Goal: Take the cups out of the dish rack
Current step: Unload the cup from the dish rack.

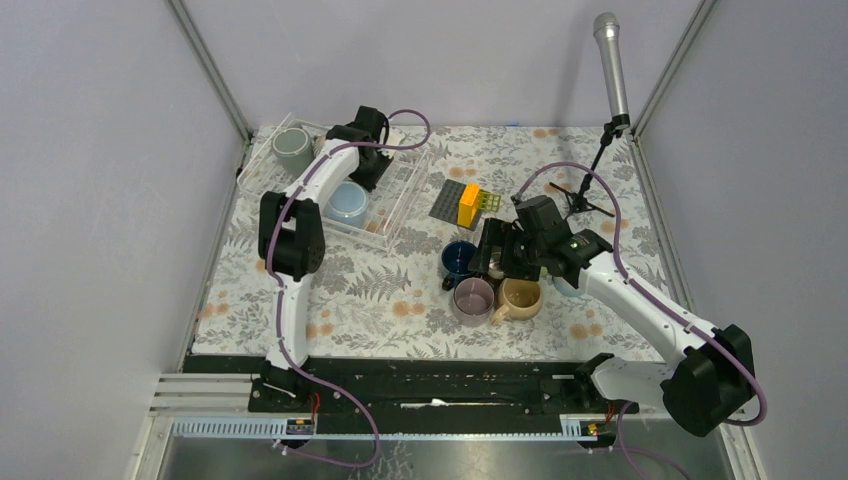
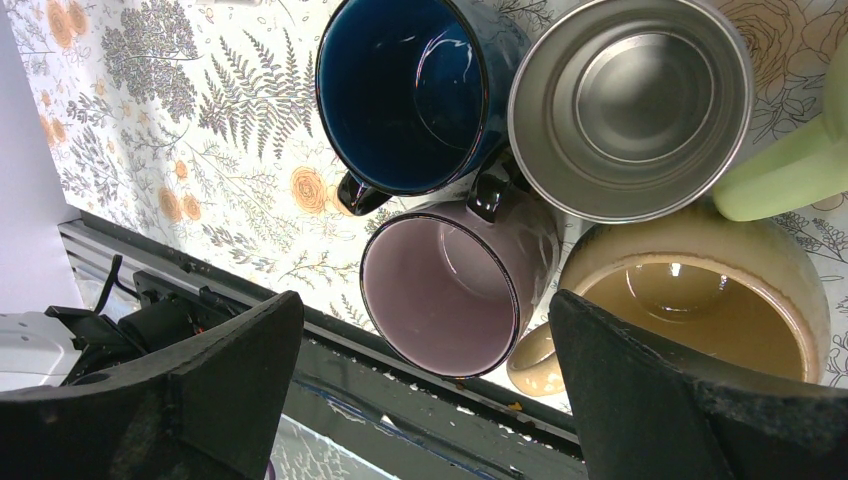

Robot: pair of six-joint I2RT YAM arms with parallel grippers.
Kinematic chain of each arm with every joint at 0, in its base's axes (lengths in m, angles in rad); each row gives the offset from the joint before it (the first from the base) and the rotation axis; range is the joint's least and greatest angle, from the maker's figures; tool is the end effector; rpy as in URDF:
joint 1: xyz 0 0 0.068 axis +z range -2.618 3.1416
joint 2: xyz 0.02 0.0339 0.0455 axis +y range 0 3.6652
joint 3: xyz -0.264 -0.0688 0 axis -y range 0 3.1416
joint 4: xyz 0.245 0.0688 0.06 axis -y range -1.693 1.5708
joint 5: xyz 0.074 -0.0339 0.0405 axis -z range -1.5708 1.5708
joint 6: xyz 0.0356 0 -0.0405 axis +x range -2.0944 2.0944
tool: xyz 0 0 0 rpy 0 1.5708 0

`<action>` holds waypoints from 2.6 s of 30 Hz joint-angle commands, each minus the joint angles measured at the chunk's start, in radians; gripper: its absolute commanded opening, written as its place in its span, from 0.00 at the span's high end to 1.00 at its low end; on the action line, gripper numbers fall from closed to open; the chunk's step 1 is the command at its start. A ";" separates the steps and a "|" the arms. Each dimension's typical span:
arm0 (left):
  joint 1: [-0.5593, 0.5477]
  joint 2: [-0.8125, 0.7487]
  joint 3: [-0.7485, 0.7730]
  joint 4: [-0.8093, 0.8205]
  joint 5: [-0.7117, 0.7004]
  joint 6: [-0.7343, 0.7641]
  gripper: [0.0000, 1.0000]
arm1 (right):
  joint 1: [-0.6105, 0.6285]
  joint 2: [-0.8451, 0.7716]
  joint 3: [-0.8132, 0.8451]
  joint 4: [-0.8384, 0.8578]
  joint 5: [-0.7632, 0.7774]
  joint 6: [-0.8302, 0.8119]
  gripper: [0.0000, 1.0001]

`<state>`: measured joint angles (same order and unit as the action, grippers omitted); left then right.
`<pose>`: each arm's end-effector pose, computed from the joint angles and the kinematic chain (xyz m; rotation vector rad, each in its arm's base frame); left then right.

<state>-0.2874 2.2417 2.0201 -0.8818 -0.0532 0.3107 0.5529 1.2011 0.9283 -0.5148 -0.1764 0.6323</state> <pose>0.4663 -0.1359 0.2272 0.7716 2.5601 0.0786 0.2126 0.1385 0.2742 0.0079 2.4830 0.7543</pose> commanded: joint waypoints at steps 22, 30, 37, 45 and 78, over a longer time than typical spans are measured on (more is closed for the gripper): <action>0.015 -0.017 0.185 0.080 -0.155 -0.213 1.00 | 0.006 -0.006 -0.059 0.183 0.003 -0.019 0.00; 0.039 -0.054 0.203 0.081 -0.144 -0.295 1.00 | 0.006 -0.003 -0.079 0.272 -0.021 0.009 0.00; 0.039 -0.130 0.114 0.140 -0.108 -0.359 1.00 | 0.006 -0.009 -0.053 0.273 -0.016 -0.003 0.00; 0.041 -0.207 0.027 0.175 -0.130 -0.433 1.00 | 0.005 -0.009 -0.054 0.292 -0.020 0.003 0.00; 0.026 -0.287 -0.231 0.200 -0.185 -0.464 0.76 | 0.006 0.008 -0.066 0.314 -0.020 -0.025 0.00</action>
<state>-0.2588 1.9568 1.8034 -0.6090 -0.1921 -0.1398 0.5529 1.2186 0.8532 -0.2321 -0.1795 0.6247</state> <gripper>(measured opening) 0.269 0.994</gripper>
